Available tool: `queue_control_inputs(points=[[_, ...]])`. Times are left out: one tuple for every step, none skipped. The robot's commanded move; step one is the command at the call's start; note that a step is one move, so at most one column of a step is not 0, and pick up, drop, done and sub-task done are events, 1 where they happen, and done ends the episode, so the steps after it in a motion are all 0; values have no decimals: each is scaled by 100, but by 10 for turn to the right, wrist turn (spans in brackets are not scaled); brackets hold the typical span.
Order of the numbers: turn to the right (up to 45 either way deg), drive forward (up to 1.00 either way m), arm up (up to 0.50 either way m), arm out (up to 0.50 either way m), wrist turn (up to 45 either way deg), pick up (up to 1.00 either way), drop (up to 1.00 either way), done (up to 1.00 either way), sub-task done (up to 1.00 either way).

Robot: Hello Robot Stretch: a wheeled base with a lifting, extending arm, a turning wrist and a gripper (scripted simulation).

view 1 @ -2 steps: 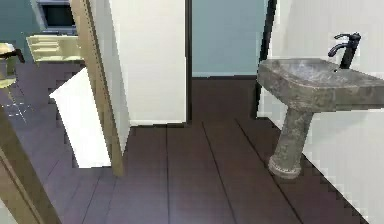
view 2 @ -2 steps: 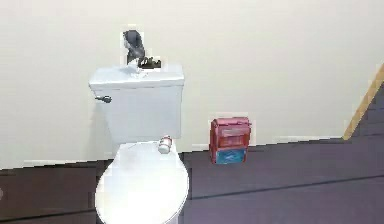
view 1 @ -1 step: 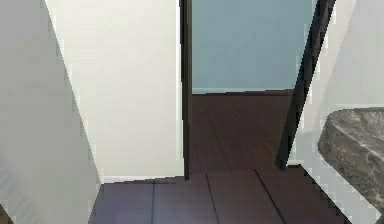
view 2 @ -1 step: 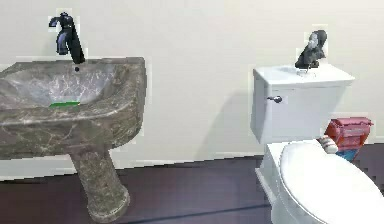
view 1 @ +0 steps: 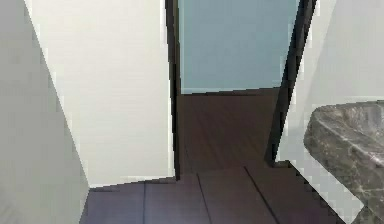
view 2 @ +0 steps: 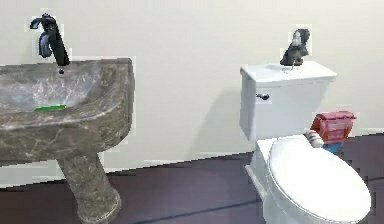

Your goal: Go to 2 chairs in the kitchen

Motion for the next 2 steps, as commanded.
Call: queue_control_inputs(points=[[0,80,0,0,0,0,0,0,0],[390,0,0,0,0,0,0,0,0]])
